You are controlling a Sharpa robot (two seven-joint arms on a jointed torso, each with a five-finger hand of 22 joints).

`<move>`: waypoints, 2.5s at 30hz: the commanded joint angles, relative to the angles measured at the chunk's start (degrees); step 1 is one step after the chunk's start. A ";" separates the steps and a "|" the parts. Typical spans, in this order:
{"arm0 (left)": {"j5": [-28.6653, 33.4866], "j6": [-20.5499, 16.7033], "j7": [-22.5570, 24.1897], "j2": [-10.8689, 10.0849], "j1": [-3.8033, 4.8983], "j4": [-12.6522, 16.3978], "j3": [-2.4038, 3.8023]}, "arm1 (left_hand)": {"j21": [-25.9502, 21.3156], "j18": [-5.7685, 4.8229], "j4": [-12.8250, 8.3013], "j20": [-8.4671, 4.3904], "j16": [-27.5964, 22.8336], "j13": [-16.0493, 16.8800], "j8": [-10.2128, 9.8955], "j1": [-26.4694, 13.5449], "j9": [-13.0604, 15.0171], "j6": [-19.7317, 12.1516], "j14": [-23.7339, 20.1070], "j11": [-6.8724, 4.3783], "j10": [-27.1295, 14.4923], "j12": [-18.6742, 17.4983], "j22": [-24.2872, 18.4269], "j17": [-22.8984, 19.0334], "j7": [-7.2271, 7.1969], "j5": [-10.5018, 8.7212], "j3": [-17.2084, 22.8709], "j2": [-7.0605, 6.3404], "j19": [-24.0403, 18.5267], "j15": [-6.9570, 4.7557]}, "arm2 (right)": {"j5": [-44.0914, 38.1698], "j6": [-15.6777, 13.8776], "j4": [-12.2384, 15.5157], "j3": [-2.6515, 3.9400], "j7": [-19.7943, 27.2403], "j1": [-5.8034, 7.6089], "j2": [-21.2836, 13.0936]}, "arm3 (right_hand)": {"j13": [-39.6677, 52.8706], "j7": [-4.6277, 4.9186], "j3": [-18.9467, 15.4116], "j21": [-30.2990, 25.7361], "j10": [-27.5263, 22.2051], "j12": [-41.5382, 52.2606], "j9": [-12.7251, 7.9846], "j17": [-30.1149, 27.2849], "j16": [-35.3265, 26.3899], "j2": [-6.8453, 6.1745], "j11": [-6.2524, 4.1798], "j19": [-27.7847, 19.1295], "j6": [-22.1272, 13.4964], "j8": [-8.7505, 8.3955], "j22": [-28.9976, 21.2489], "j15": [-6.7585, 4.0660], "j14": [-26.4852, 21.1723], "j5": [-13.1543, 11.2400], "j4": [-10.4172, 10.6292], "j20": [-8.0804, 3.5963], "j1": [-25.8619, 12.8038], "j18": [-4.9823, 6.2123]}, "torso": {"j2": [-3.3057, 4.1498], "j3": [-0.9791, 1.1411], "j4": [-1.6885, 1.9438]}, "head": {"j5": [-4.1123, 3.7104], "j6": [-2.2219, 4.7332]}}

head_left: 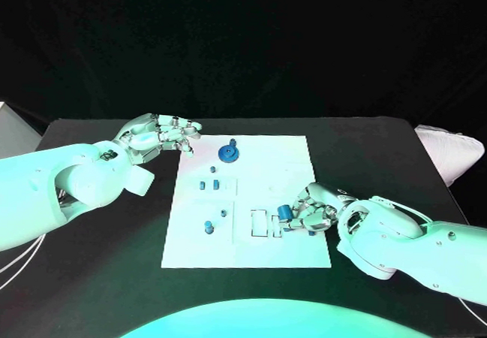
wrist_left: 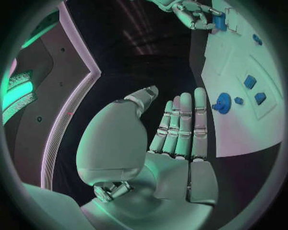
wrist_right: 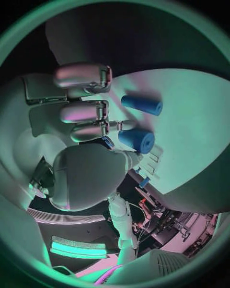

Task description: Assemble the parts on the task board

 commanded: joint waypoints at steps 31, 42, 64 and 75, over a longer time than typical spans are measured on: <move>-0.56 0.29 -0.34 0.11 -0.02 0.03 0.02 | -0.76 0.82 0.35 -0.03 0.27 0.21 0.90 0.45 0.06 0.45 0.26 -0.20 -0.08 0.71 -0.42 -0.11 -0.34 -0.13 -0.74 -0.03 0.72 -0.28 | 9.88 -7.37 4.83 -0.09 3.13 2.40 -0.99 | 11.47 -0.28 16.67 2.69 3.54 0.34 -2.60 8.94 0.82 -4.49 -0.81 5.22 1.44 -0.25 14.03 -0.53 4.70 8.80 -0.28 -0.84 7.87 -1.25 | 0.00 -0.03 -0.10 | 0.05 0.01; -0.60 0.26 -0.38 0.24 -0.02 0.11 0.02 | -0.76 0.82 0.35 -0.03 0.27 0.21 0.90 0.45 0.06 0.45 0.26 -0.20 -0.08 0.71 -0.42 -0.11 -0.34 -0.13 -0.74 -0.03 0.72 -0.28 | 10.11 -0.56 3.60 -0.16 0.77 2.12 2.74 | 11.76 -0.24 16.59 3.33 3.77 0.48 -2.81 9.73 1.07 -3.96 -0.69 5.36 1.64 -0.06 14.25 -0.38 4.86 4.19 -0.09 -0.67 0.34 -1.38 | 0.05 0.00 -0.01 | 0.04 0.01; -0.47 0.72 -0.54 0.05 -0.02 0.19 0.02 | -0.80 0.82 0.39 -0.03 0.28 0.22 0.92 0.45 0.06 0.45 0.27 -0.21 -0.08 0.75 -0.44 -0.11 -0.35 -0.13 -0.78 -0.04 0.75 -0.29 | 4.79 -0.79 1.93 -0.18 -3.95 1.45 5.19 | 13.94 -1.12 12.06 5.91 5.32 3.00 -2.53 13.04 2.21 -1.71 -1.42 5.89 3.17 1.23 14.96 -0.95 5.55 0.89 -0.01 -1.11 -4.79 -1.89 | 0.07 0.03 -0.04 | 0.42 0.01; -0.42 0.66 -0.61 -0.15 -0.01 0.28 0.02 | -0.80 0.82 0.39 -0.03 0.28 0.22 0.92 0.45 0.06 0.45 0.27 -0.21 -0.08 0.75 -0.44 -0.11 -0.35 -0.13 -0.78 -0.04 0.75 -0.29 | 3.36 -0.86 1.43 -0.18 -4.34 1.29 5.90 | 14.14 -1.38 10.66 6.19 5.45 3.19 -2.47 13.42 2.33 0.11 -1.64 5.95 3.48 1.74 15.03 -1.15 5.62 0.43 0.05 -1.31 -8.24 -1.94 | 0.12 0.05 0.00 | 0.37 0.01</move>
